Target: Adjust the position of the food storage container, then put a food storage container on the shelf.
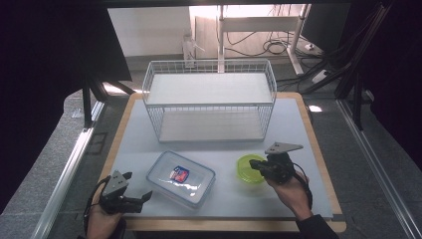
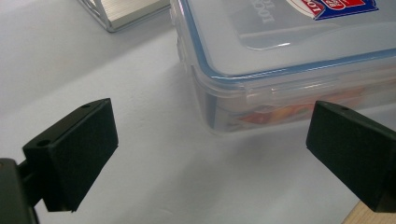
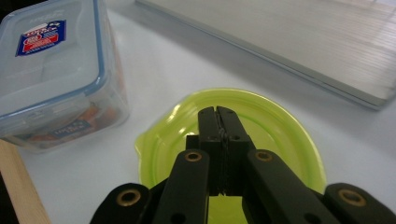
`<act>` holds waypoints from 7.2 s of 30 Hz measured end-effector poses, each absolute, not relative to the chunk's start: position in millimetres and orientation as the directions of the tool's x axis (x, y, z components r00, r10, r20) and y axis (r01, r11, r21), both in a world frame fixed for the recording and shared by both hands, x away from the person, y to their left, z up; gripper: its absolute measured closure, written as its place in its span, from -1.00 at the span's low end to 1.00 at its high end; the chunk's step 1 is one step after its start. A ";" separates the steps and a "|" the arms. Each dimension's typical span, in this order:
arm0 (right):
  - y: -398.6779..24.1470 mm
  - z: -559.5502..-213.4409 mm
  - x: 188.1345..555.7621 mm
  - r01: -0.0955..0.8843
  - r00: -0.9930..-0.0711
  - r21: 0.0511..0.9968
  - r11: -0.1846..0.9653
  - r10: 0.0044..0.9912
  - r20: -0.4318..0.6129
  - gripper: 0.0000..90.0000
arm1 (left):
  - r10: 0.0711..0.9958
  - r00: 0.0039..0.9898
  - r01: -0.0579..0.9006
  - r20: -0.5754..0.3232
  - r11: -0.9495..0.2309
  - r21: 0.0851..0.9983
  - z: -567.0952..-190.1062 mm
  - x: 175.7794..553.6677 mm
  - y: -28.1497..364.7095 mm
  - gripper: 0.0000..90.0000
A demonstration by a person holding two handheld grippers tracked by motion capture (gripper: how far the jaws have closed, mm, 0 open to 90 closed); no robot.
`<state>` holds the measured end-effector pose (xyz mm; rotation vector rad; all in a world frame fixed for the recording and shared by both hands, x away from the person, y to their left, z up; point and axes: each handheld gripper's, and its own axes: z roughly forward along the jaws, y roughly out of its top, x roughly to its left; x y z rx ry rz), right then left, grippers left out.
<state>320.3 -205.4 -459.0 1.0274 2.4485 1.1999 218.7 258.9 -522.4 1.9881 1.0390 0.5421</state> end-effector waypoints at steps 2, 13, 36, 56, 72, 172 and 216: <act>-201.5 -459.2 321.1 0.489 -0.735 0.760 0.428 0.671 0.095 0.99 | 0.822 0.569 0.474 0.005 -0.334 0.815 -522.4 218.7 258.9 -0.95; -157.4 -465.7 327.6 0.456 -0.791 0.729 0.511 0.608 0.068 0.99 | 0.823 0.568 0.475 0.007 -0.335 0.813 -522.5 218.8 258.8 -0.94; -179.7 -478.3 327.4 0.500 -0.750 0.682 0.533 0.660 0.034 1.00 | 0.825 0.564 0.485 0.009 -0.340 0.806 -522.9 219.7 257.8 -0.92; -250.6 -480.0 335.3 0.575 -0.629 0.690 0.440 0.777 0.028 1.00 | 0.825 0.565 0.490 0.011 -0.347 0.800 -523.2 220.6 257.1 -0.92; -256.5 -476.9 328.6 0.559 -0.626 0.710 0.429 0.780 0.022 0.94 | 0.873 0.482 0.544 -0.080 -0.226 0.808 -520.5 224.8 269.0 -0.93; -223.0 -475.0 297.7 0.493 -0.700 0.759 0.425 0.712 0.056 -0.35 | 0.730 0.679 0.513 -0.074 -0.399 0.760 -516.5 252.7 195.0 -0.70; -191.4 -484.5 311.4 0.577 -0.753 0.684 0.446 0.614 0.235 -0.92 | 0.572 0.754 0.579 -0.322 -0.348 0.738 -511.8 293.1 155.2 -1.00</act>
